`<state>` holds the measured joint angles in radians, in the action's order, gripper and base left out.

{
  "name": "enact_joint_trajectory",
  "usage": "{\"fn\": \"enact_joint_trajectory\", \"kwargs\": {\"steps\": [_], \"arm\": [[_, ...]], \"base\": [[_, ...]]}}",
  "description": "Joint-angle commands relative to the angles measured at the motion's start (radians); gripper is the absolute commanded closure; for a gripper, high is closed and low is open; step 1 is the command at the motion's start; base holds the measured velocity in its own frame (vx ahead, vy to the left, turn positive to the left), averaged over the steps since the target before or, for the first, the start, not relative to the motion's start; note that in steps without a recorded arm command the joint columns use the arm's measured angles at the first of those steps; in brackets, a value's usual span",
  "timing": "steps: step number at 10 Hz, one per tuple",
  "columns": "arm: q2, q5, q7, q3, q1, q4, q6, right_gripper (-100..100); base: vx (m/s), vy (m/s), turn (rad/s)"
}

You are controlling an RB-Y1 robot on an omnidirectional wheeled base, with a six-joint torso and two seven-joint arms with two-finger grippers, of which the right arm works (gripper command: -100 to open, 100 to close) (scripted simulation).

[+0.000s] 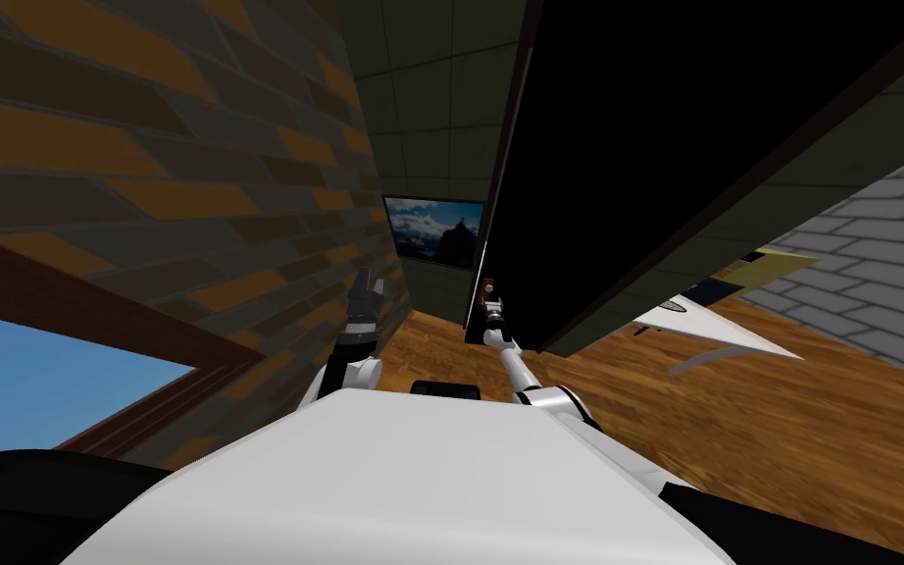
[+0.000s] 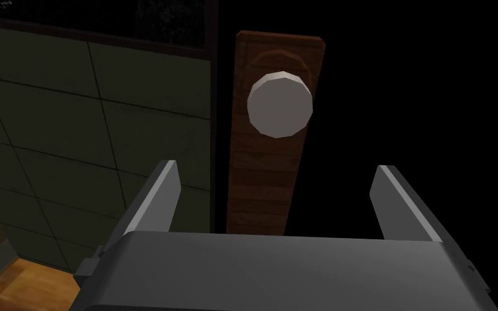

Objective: Pull the door open

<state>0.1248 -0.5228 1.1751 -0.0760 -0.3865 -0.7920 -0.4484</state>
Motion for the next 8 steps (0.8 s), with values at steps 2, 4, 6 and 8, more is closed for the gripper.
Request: {"fn": "enact_joint_trajectory", "kwargs": {"steps": [2, 4, 6, 8], "arm": [[-0.003, -0.029, 0.055, -0.008, -0.001, 0.0, 0.004, -100], [0.027, -0.028, 0.067, -0.002, 0.008, 0.002, 0.0, -100], [0.07, -0.035, 0.101, 0.004, 0.019, 0.007, -0.006, -100], [0.102, -0.04, 0.126, 0.008, 0.027, 0.011, -0.01, -100]], "base": [[-0.057, -0.042, 0.04], [0.018, 0.011, 0.077], [0.131, 0.044, 0.16], [0.17, 0.056, 0.135]]}}
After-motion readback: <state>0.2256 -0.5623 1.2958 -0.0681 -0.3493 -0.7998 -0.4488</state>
